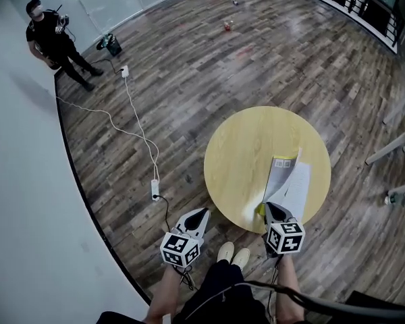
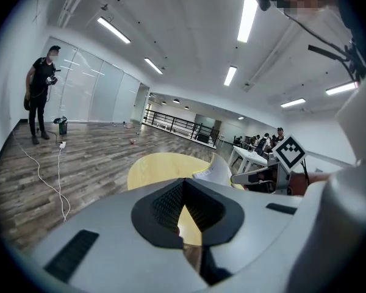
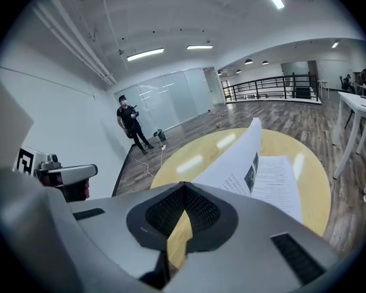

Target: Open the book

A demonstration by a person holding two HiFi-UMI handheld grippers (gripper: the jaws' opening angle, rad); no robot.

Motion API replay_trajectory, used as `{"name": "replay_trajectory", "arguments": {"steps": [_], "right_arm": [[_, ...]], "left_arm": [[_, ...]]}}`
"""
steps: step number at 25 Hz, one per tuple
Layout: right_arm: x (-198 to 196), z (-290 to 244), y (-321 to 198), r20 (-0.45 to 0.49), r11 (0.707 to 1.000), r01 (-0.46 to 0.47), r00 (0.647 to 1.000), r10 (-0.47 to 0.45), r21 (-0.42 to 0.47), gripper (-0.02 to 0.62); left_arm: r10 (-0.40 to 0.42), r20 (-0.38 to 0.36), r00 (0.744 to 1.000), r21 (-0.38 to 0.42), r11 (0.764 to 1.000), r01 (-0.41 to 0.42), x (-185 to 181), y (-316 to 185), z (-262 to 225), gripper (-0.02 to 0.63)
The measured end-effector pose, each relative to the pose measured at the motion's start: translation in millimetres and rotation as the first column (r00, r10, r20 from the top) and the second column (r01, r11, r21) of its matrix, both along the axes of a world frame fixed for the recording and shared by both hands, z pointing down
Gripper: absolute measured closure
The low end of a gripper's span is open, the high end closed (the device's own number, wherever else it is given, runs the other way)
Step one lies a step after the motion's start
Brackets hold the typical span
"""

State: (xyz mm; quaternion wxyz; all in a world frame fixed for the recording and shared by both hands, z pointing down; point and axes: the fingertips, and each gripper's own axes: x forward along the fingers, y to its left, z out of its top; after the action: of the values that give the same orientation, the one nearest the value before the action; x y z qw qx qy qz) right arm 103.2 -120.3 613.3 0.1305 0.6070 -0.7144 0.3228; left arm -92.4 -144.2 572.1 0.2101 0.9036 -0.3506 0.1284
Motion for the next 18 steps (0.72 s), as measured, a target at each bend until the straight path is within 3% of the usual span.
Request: {"name": "replay_trajectory", "arguments": {"steps": [11,18], "right_arm": [[-62,16,-24,-0.003,0.989,0.145,0.989,-0.145,-0.039,0.592],[-86,44,-32,-0.012,0.977,0.195,0.98,-0.196,-0.09,0.592]], "left_arm": [[-0.132,0.006,0.991,-0.024,0.991,0.132,-58,-1,8,0.607],[-0.172,0.008,0.985,-0.043,0.984,0.172,-80,-3,20,0.607]]}}
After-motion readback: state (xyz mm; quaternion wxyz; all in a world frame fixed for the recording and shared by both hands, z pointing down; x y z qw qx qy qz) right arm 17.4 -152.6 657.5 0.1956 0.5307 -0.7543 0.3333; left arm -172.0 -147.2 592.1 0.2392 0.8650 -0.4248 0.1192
